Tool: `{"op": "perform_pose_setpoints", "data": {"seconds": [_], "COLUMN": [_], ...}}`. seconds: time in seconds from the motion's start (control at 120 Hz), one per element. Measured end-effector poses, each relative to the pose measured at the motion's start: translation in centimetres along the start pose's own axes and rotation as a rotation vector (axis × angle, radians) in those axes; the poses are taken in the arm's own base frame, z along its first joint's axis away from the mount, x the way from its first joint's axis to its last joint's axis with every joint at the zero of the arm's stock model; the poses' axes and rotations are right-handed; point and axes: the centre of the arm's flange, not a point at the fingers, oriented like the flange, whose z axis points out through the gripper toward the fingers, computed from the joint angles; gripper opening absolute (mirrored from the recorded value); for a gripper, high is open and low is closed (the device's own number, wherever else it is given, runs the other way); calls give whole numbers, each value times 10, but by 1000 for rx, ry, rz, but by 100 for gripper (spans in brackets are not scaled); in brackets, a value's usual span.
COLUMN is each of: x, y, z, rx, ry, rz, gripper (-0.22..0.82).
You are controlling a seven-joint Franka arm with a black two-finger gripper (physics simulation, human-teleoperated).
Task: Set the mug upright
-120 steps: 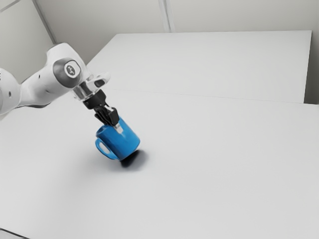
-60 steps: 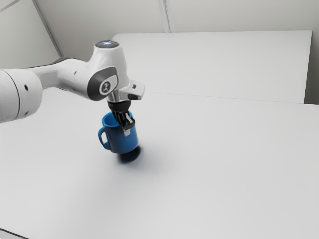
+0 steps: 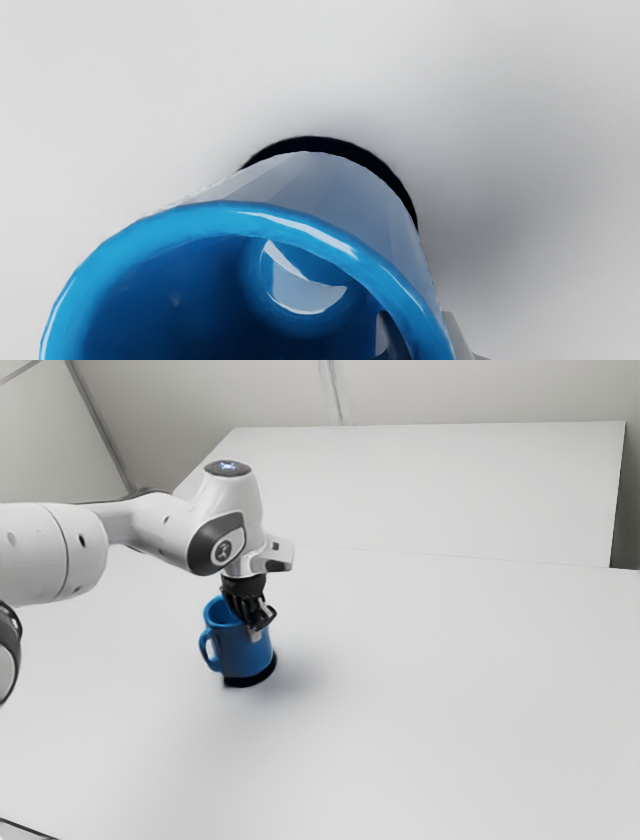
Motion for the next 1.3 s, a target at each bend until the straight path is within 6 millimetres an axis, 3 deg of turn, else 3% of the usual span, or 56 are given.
{"op": "perform_pose_setpoints", "data": {"seconds": [0.2,0.433,0.6,0.792,0.9,1.042,1.208,1.3], "x": [4,4,-1,21,28,17,11,-1], "y": [2,2,-10,-30,-61,-85,-95,-111], "z": [4,-4,-51,-93,-120,-177,-195,-204], "rx": [1,-17,-14,5,-42,-67,-91,-115], "ry": [8,29,119,196,226,256,198,190], "rz": [-30,-56,-89,-115,-171,-183,-169,-188], "gripper": [-13,28,44,53,55,56,57,58]}}
